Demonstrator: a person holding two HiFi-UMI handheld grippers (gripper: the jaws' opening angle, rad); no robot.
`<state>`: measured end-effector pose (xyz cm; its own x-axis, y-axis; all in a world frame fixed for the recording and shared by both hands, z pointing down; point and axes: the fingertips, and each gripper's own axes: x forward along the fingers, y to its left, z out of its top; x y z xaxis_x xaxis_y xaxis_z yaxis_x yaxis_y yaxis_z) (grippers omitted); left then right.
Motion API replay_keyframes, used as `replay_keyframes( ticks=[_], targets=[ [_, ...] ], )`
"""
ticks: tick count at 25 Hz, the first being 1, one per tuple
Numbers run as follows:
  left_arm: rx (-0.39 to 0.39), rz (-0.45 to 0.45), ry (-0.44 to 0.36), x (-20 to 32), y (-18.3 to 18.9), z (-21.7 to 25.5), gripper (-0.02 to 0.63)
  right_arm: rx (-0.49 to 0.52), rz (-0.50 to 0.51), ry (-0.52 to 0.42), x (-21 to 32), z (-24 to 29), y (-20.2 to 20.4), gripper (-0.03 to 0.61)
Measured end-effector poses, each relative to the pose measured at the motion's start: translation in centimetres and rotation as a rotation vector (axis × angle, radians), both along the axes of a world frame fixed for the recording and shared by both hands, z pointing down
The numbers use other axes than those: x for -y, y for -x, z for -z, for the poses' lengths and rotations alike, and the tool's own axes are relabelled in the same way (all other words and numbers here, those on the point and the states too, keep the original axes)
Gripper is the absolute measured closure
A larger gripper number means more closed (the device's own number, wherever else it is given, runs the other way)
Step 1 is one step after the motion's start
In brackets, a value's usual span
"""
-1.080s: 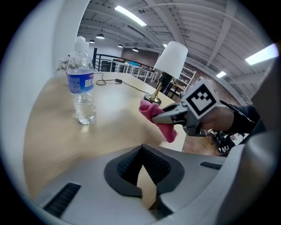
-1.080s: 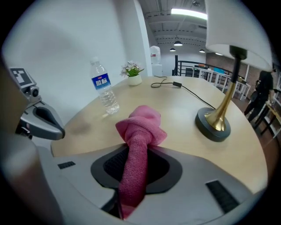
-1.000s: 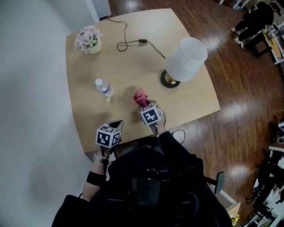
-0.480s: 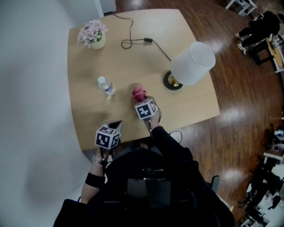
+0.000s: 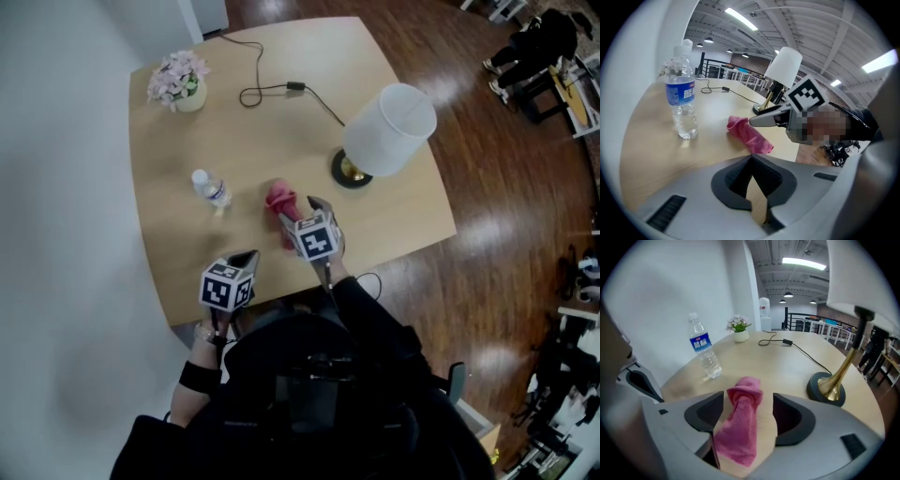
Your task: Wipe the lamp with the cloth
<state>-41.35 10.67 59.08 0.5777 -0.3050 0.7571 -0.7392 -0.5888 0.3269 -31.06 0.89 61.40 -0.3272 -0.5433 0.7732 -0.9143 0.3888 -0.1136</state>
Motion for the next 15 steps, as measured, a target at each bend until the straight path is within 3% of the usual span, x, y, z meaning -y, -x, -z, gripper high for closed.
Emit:
replay_keyframes(
  ticks=[7,13,15],
  targets=[
    [-0.029,-0.122,-0.042,0.7,-5.3,1.7,0.618,0.055,-0.103,-0.078,-4.3,5.2,-6.8,0.253],
    [-0.045,-0.255,-0.072,-0.3,-10.6,3.5,0.618,0.143,-0.245,-0.073,-10.1,7.1,-13.5,0.262],
    [-0.045,-0.294,-0.081,-1.0,-12.0,4.0,0.617,0.176,-0.296,-0.079,-11.9,7.8,-15.2,0.362]
  ],
)
